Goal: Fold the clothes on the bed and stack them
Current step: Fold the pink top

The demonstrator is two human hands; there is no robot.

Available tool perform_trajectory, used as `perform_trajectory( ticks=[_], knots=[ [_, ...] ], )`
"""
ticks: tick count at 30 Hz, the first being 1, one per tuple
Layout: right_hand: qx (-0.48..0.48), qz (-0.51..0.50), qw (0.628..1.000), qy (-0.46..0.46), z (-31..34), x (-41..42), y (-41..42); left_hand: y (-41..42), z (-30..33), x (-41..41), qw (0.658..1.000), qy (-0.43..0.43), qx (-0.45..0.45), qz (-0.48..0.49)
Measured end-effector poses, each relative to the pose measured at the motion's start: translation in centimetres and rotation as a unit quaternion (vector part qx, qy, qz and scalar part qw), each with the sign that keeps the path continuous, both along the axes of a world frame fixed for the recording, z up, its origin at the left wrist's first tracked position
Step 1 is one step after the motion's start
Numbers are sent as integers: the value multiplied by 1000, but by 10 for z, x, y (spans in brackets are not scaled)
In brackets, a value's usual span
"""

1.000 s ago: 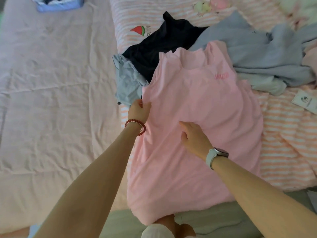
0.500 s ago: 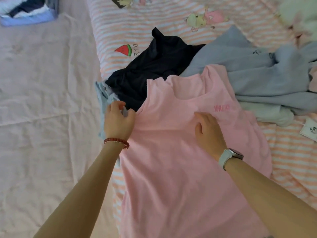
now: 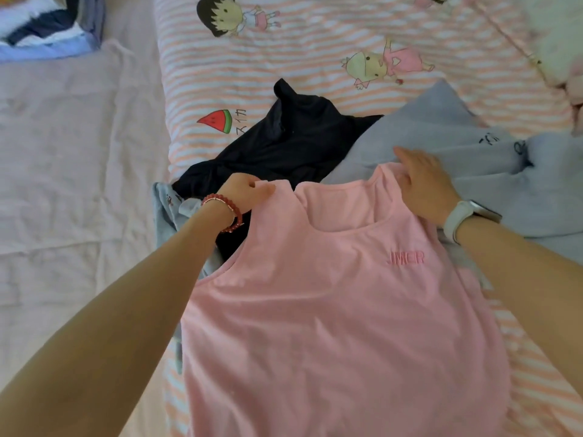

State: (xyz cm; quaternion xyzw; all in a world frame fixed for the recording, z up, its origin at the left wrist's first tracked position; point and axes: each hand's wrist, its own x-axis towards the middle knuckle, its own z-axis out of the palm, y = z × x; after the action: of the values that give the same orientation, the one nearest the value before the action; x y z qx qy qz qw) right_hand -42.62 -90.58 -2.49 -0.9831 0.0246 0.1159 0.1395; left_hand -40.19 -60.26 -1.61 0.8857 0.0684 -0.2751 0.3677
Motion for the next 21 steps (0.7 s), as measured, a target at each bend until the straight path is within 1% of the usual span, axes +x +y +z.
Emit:
perform_trajectory(
  ticks=[2, 4, 6, 7, 9, 11, 13, 15, 17, 18, 21],
  knots=[
    [7, 5, 999, 44, 0, 14, 1, 5, 7, 3, 996, -7, -63, 59],
    [49, -10, 998, 34, 10, 20, 4, 9, 18, 7, 988, -23, -119, 100],
    [108, -50, 993, -22, 21, 22, 0, 13, 26, 12, 983, -65, -132, 106],
    [103, -61, 991, -59, 26, 20, -3, 15, 29, 14, 981, -99, -126, 105],
    [55, -59, 986, -148, 35, 17, -9, 15, 33, 19, 973, -148, -127, 126],
    [39, -72, 978, -190, 42, 13, -9, 14, 30, 22, 966, -164, -127, 154],
    [40, -94, 980, -171, 42, 16, -10, 12, 24, 22, 974, -144, -86, 151],
    [42, -98, 989, -99, 36, 19, -10, 12, 18, 18, 985, -109, -30, 130],
    [50, -93, 993, -50, 33, 16, -9, 10, 18, 12, 989, -89, -6, 115],
    [61, -89, 993, -43, 33, 14, -8, 9, 21, 10, 989, -98, -3, 111],
    [72, -62, 995, -42, 42, 3, -5, 4, 37, 3, 982, -164, -3, 97]
  ],
)
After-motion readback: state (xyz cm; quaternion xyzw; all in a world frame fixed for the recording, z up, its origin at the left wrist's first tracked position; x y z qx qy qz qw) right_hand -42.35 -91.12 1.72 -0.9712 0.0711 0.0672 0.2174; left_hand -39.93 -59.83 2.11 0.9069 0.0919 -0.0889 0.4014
